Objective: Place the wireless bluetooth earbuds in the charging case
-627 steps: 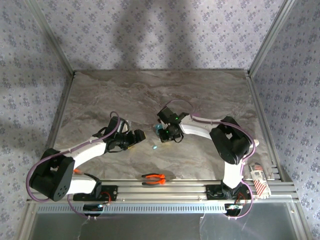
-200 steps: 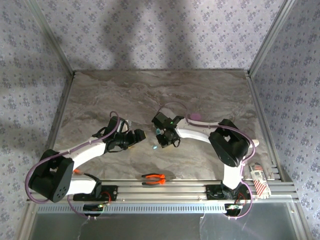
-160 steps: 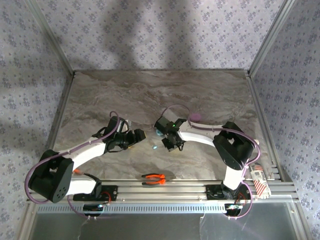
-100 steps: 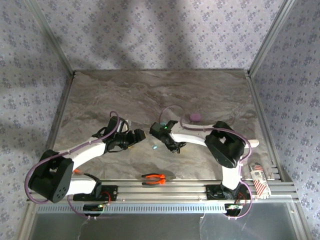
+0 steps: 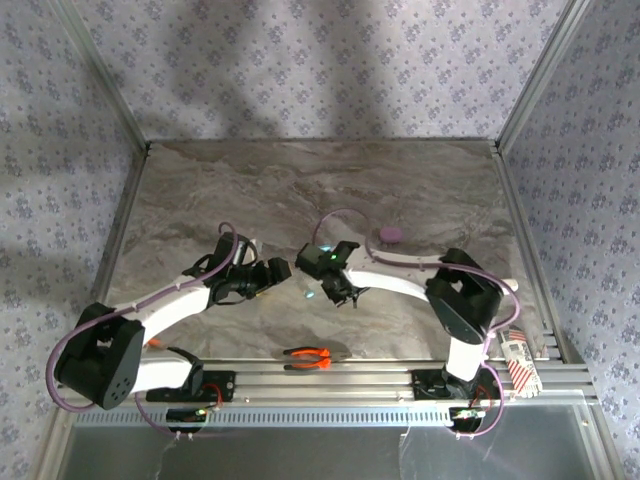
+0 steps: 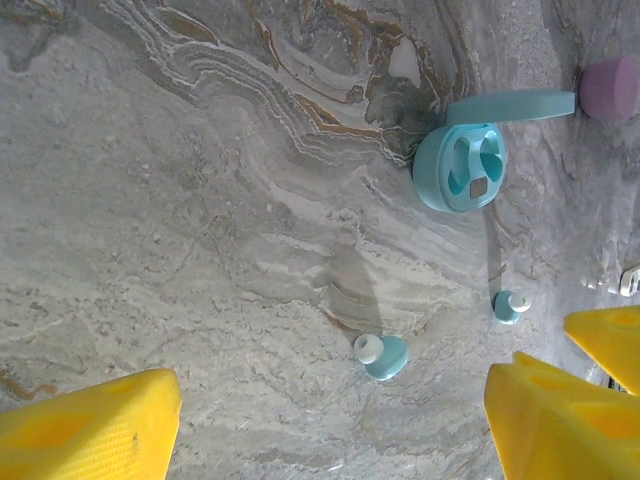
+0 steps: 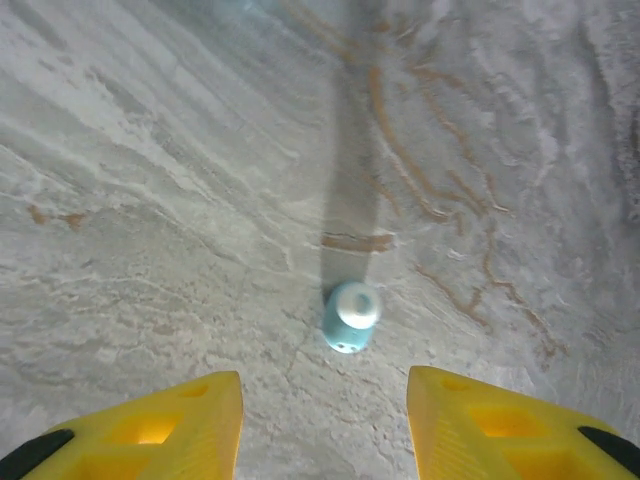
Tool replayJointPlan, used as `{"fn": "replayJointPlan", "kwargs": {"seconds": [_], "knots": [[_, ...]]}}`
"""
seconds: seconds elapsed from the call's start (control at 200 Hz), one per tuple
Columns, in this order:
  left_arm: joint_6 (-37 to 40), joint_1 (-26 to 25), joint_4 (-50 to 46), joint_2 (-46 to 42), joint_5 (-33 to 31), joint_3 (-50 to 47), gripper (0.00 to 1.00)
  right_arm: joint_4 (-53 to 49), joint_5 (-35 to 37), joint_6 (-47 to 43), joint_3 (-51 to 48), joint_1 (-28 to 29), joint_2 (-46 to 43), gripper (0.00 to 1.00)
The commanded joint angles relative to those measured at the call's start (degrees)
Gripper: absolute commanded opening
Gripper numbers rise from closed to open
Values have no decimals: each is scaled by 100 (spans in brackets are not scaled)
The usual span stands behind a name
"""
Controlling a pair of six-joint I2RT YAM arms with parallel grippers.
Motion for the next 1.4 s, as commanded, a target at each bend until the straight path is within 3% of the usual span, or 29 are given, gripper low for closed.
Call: {"fn": "replayJointPlan", "kwargs": {"seconds": [0.0,0.055,0.27,0.345,0.854,1.394], "knots": [[56,-51,-90,-88,10,76,79,213,-361,-51,-364,-287,-517,48],[54,-58,-80,-67,9,88,80,393,-495,-76,-510,-483,-668,43],[75,-83,-97,13,10,173,79,836,-990,-203,-762,-1068,-715,5],[76,-86,-97,22,10,173,79,838,-1031,-197,-728,-1116,-610,1],[71,-96,-53,3,-16,95,79,933,-1325,-192,-518,-945,-140,0],[50,-99,-16,-84,-25,-3,80,499,-911,-98,50,-394,246,0]]}}
